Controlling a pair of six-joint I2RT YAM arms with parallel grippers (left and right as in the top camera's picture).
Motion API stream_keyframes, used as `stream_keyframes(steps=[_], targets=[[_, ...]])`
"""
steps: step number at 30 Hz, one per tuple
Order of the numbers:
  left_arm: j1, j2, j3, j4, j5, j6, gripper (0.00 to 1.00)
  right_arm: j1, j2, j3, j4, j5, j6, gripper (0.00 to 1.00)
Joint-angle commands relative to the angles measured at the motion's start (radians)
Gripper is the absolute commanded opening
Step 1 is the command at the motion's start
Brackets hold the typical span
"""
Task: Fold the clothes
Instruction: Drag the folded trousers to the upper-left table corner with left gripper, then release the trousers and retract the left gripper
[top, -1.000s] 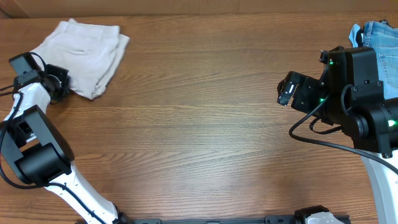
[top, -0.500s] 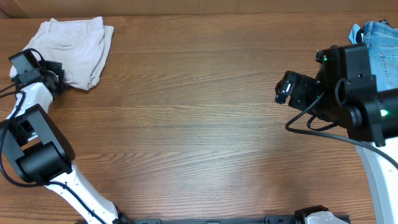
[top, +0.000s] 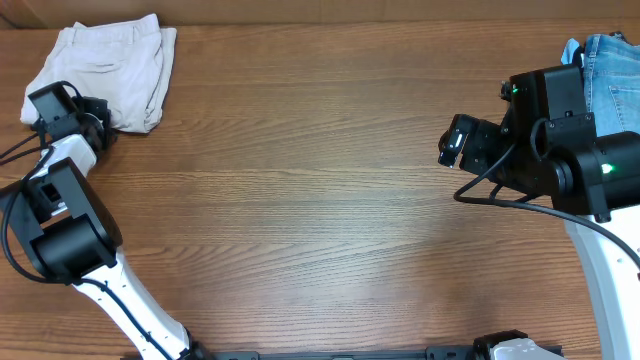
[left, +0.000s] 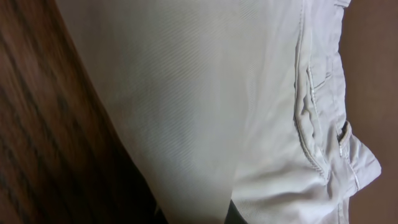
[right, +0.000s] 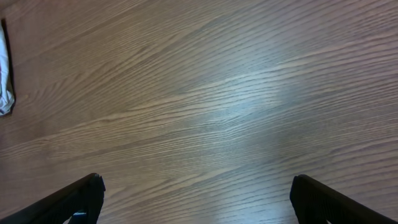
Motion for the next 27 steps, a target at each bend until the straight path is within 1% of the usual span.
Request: stream_keyframes(steps=[1, 3, 4, 5, 8, 13, 19, 22, 25, 27], targets=[[-0.015, 0.042, 0.003, -0.001, 0.026, 0.003, 0.18, 0.0, -0.006, -0.003, 0.0, -0.009, 0.001, 1.0], [-0.015, 0.042, 0.005, 0.005, 0.053, 0.027, 0.61, 0.0, -0.006, -0.003, 0.0, -0.015, 0.0, 1.0], [-0.014, 0.042, 0.009, 0.011, 0.075, 0.043, 0.71, 0.0, -0.006, -0.003, 0.0, -0.019, 0.001, 1.0], [-0.013, 0.042, 0.013, 0.011, 0.097, 0.059, 0.77, 0.0, -0.006, -0.003, 0.0, -0.022, 0.001, 1.0], [-0.01, 0.042, 0.033, -0.003, 0.182, 0.129, 1.0, 0.0, -0.006, -0.003, 0.001, -0.023, 0.001, 1.0], [-0.009, 0.031, 0.074, -0.135, 0.222, 0.134, 1.0, 0.0, -0.006, -0.003, -0.002, -0.032, 0.001, 1.0], [0.013, -0.074, 0.084, -0.286, 0.156, 0.146, 1.0, 0.0, -0.006, -0.003, -0.022, -0.057, 0.0, 1.0], [0.024, -0.149, 0.084, -0.337, 0.1, 0.201, 1.0, 0.0, -0.006, -0.003, -0.028, -0.058, 0.0, 1.0], [0.034, -0.224, 0.084, -0.396, 0.075, 0.256, 1.0, 0.0, -0.006, -0.003, -0.032, -0.061, 0.0, 1.0], [0.037, -0.278, 0.084, -0.441, 0.054, 0.27, 1.0, 0.0, -0.006, -0.003, -0.032, -0.061, 0.0, 1.0]])
